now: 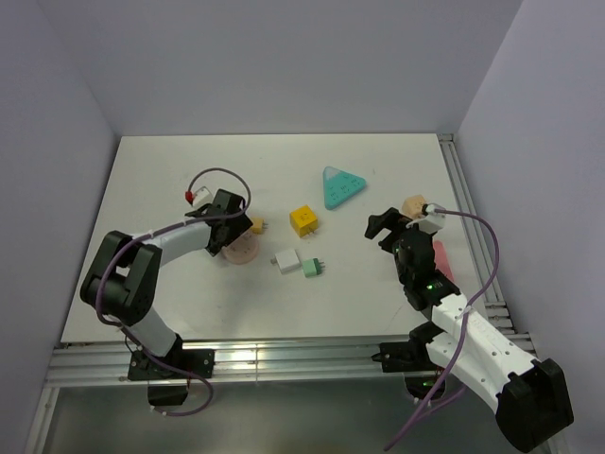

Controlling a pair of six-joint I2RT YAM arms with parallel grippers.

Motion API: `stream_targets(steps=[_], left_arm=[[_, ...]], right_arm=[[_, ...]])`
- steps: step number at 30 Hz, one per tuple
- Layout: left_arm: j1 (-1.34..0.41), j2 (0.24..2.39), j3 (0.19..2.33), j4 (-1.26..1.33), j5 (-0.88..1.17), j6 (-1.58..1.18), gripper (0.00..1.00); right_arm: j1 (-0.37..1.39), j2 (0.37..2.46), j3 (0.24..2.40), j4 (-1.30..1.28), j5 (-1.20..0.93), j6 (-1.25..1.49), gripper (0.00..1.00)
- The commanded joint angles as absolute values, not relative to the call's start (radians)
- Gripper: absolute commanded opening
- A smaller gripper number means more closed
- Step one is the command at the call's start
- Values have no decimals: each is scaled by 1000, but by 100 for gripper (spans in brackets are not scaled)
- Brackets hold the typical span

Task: Insert the plug
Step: Move the socket to the center of the board.

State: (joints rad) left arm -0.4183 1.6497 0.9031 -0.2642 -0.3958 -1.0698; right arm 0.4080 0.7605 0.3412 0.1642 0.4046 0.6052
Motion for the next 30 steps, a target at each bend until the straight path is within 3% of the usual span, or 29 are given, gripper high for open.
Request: stream_targets(steps=[1,7,15,18,23,28,30], left_arm=[[-446,1591,914,-354,-293,-1089,99],[-439,1545,1037,-508,-342,-1006,100],[-371,1454,1019,-525,-353,-922,100],[-276,1413,985,-459,-319,-839,99],[-264,1365,913,-327,-321,-844,100],[-264,1316,803,-163,-289,-770,99],[-264,1252,738,-45,-258,-759,99]], right_arm=[[413,758,348,193,408,600,100],[413,784,351,227,342,572,100],[431,860,356,322,164,483,98],[504,925,466,249,219,441,96],[643,1049,621,146,281,387,96],[692,1302,877,-18,167,279,95],[699,1426,969,-134,242,255,96]])
